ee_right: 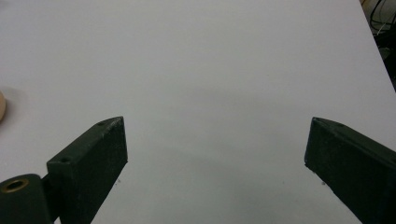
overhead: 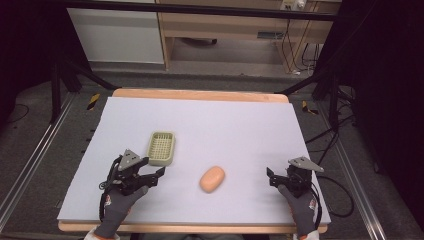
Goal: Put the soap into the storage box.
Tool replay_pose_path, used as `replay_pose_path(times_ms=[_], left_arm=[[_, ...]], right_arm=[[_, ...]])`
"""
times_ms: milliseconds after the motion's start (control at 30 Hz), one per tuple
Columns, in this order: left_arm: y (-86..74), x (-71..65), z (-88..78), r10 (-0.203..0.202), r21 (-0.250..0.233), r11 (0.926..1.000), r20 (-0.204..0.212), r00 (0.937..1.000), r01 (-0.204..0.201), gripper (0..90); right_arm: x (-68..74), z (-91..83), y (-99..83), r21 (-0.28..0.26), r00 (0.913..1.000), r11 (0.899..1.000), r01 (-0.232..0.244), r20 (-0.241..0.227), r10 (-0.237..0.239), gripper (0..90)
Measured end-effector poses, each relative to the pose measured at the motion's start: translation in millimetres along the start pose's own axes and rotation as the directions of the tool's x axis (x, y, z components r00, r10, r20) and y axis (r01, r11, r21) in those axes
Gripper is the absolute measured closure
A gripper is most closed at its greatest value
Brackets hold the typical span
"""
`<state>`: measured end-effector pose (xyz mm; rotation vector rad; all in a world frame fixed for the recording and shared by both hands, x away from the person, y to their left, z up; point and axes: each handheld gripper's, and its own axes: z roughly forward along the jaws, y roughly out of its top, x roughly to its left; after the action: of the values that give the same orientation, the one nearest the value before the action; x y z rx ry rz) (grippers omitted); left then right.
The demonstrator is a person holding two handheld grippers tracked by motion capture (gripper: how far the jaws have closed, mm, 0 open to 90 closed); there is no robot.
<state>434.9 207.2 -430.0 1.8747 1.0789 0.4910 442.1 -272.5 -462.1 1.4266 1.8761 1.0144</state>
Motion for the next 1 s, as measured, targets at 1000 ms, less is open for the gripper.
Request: replay_pose_path(times_ms=[1000], left_arm=[[38.7, -40.9, 25.7, 0.077, 0.013, 0.9969, 0.076, 0.9941, -0.078, 26.4]], right_arm=[[1.2, -0.6, 1.1, 0.007, 1.0, 1.0, 0.003, -0.002, -0.003, 4.9]])
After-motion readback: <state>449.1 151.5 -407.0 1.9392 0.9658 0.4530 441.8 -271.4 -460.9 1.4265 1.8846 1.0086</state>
